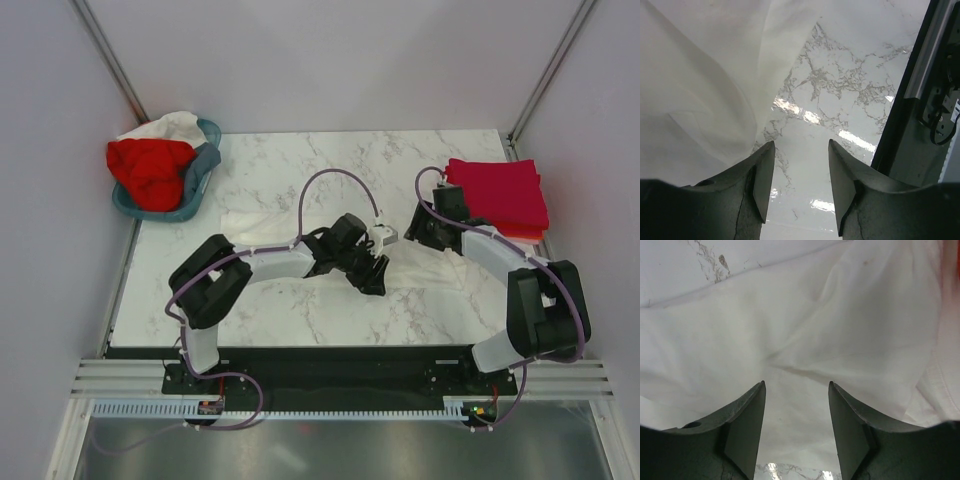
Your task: Fold and stack the t-shirts
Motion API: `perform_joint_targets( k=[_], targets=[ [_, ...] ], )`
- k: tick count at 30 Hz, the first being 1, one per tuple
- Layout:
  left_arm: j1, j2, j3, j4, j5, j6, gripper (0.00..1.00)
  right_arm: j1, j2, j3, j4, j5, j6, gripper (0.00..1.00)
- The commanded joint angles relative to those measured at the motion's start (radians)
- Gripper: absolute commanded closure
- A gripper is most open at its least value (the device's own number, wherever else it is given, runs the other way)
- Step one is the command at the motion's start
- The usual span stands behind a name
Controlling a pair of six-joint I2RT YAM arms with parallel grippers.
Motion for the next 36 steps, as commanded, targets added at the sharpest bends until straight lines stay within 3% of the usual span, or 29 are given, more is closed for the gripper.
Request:
perform_joint_targets(
  k=[1, 12, 20, 29, 32, 36],
  targets=[
    [0.006, -0.066, 0.011, 0.073, -0.018, -0.028, 0.45, 0.004, -0.051, -0.036, 0.021, 0.018, 0.001, 0.39],
    [0.035, 0.074, 0.209, 0.068, -0.115, -0.174, 0.38, -0.002, -0.350, -0.193, 0.054, 0.168, 0.126, 0.40],
    [0.035, 0.209, 0.349, -0.033, -0.153, -0.214, 0.37, -0.007, -0.613, -0.270, 0.052, 0.286, 0.176, 0.40],
    [0.035, 0.212, 0.343, -0.061, -0.230, -0.249, 0.36, -0.008, -0.686, -0.262, 0.015, 0.319, 0.165, 0.40],
    [0.034, 0.218, 0.344, -0.050, -0.166, -0.259, 0.37, -0.007, -0.691, -0.265, 0.015, 0.317, 0.166, 0.40],
    [0.032, 0.227, 0.300, 0.076, 0.046, -0.268, 0.39, -0.010, -0.688, -0.261, 0.012, 0.310, 0.165, 0.40]
  ],
)
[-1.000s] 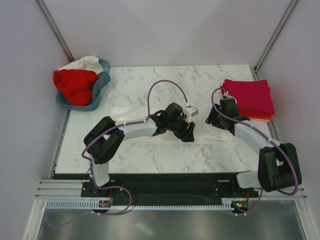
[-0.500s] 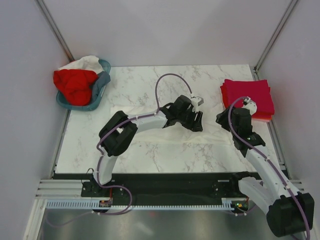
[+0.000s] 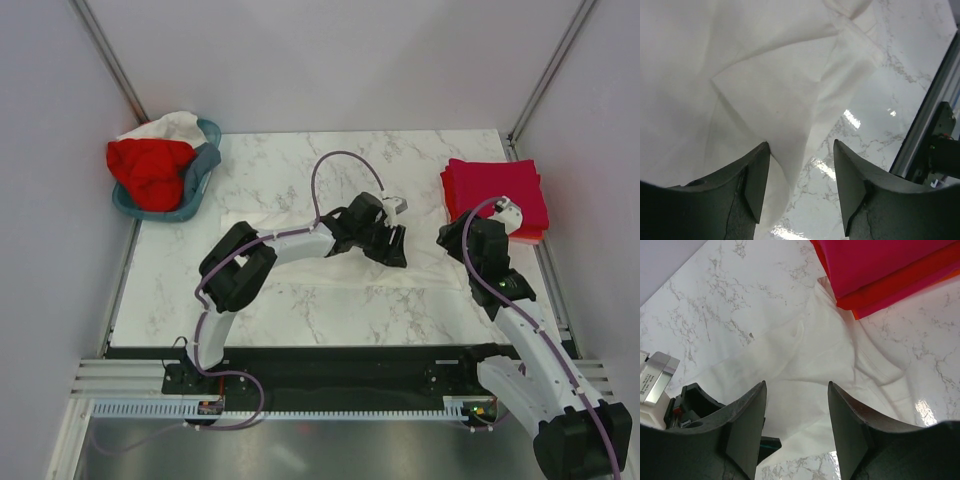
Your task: Fold and stack the t-shirts
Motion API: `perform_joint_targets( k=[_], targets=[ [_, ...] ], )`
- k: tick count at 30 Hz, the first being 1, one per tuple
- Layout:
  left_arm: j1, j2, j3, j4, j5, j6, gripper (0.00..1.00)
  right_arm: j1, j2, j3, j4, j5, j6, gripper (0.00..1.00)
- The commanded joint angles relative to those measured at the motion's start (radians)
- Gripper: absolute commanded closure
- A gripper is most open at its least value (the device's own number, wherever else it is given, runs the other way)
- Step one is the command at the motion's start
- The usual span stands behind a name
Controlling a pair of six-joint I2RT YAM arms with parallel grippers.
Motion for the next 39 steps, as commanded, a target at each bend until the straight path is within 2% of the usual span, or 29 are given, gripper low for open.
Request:
perform_joint_targets(
  k=[1, 9, 14, 18, 22, 29, 33, 39],
  targets=[
    [-0.004, 0.014, -0.014, 0.111, 0.175, -0.041, 0.39, -0.007, -0.007, 0.012, 0.001, 0.007, 0.007, 0.40],
    [-0.051, -0.006, -0.044, 0.108, 0.243, 0.017, 0.43, -0.016, -0.025, 0.021, -0.024, -0.005, 0.010, 0.39],
    [-0.057, -0.030, -0.089, 0.088, 0.148, 0.022, 0.41, -0.022, -0.012, 0.030, -0.041, -0.003, 0.011, 0.39],
    [-0.071, -0.040, -0.092, 0.086, 0.177, 0.049, 0.48, -0.024, -0.016, 0.029, -0.046, 0.004, 0.016, 0.39],
    [-0.117, -0.064, -0.119, 0.088, 0.170, 0.109, 0.48, -0.028, -0.050, 0.024, -0.049, 0.021, 0.016, 0.39],
    [-0.160, -0.220, -0.273, 0.129, 0.215, 0.194, 0.45, -0.034, -0.030, 0.021, -0.065, 0.021, 0.005, 0.39],
    [-0.152, -0.320, -0.333, 0.157, 0.169, 0.171, 0.43, -0.034, 0.031, 0.021, -0.064, -0.029, -0.001, 0.42],
    [-0.042, -0.369, -0.297, 0.048, 0.091, 0.059, 0.44, -0.033, 0.163, 0.032, -0.047, -0.167, -0.033, 0.47]
  ],
)
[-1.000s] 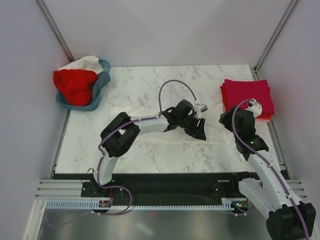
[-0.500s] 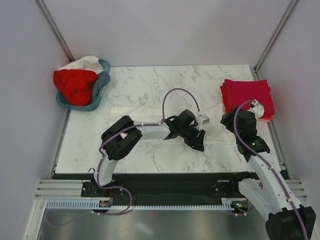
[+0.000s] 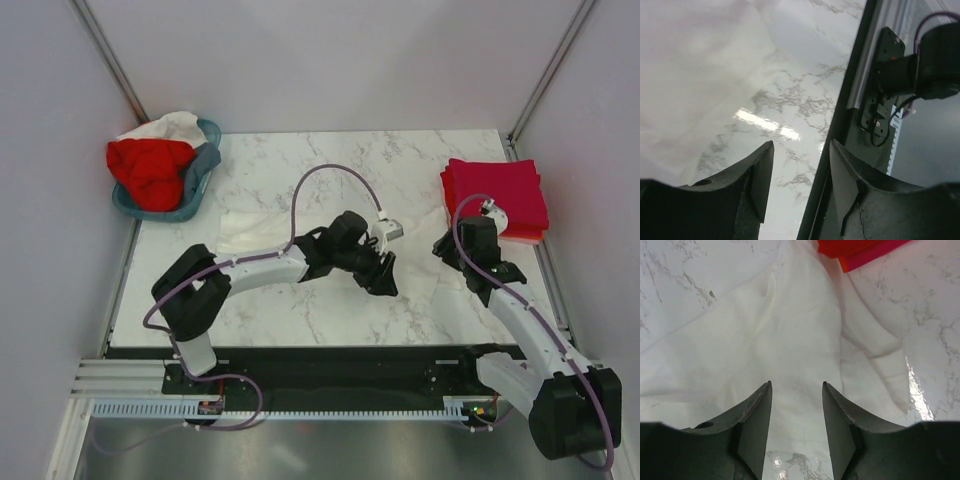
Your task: Fold and stack the t-shirts
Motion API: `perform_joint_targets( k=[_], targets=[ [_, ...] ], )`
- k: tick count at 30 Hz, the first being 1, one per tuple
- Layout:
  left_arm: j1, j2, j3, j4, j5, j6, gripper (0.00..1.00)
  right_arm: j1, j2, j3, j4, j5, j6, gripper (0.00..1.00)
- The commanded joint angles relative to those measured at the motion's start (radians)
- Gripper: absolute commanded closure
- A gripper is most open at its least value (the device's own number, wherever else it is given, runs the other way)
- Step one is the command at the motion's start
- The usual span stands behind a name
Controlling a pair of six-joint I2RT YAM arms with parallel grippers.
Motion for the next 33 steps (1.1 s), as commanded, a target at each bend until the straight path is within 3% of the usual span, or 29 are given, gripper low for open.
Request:
perform_joint_targets(
  k=[1, 10, 14, 17, 26, 33],
  targets=[
    [0.106, -0.076, 0.011, -0.042, -0.077, -0.071, 0.44, 0.001, 0.078, 0.032, 0.024, -0.113, -0.038, 0.48],
    [0.350, -0.212, -0.034, -0.200, -0.365, -0.167, 0.42, 0.156, 0.306, 0.118, 0.159, -0.187, -0.048, 0.66],
    [0.455, -0.224, -0.026, -0.217, -0.385, -0.183, 0.43, 0.205, 0.424, 0.220, 0.225, -0.297, -0.029, 0.92],
    [0.496, -0.190, 0.020, -0.271, -0.428, -0.178, 0.43, 0.243, 0.523, 0.302, 0.255, -0.323, -0.009, 1.00],
    [0.558, 0.021, 0.147, -0.323, -0.439, -0.201, 0.46, 0.355, 0.853, 0.564, 0.294, -0.361, 0.003, 1.00],
    [0.571, 0.164, 0.216, -0.352, -0.381, -0.199, 0.48, 0.404, 0.950, 0.561, 0.338, -0.409, 0.029, 1.00]
  ],
)
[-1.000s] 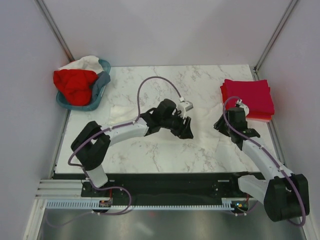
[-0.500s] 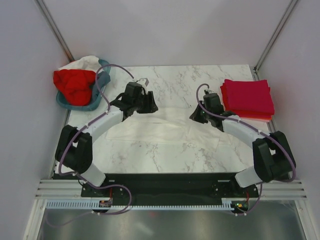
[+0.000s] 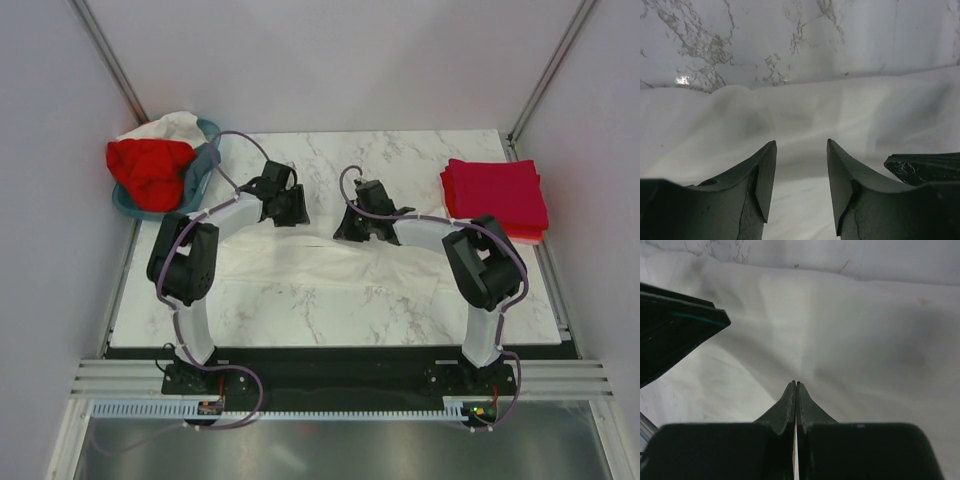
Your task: Fold and stack the t-shirts
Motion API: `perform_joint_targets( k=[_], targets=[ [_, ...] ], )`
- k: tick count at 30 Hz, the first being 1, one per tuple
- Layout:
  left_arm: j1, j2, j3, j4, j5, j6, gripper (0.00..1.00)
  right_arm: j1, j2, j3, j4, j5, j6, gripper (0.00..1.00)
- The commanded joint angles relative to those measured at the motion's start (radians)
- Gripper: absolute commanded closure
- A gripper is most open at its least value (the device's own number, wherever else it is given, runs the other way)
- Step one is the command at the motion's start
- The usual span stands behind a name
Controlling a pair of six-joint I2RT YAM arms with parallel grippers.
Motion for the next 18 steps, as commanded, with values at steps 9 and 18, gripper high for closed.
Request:
perform_joint_targets(
  k=[9, 18],
  targets=[
    [0.000, 0.121, 0.085, -0.036, 0.046, -0.040, 0.48, 0.042, -0.136, -0.185, 0.118, -0.063, 0.008, 1.00],
    [0.015, 0.042, 0.077, -0.043, 0.005, -0.054, 0.48, 0.051, -0.122, -0.124, 0.149, -0.071, 0.020, 1.00]
  ],
)
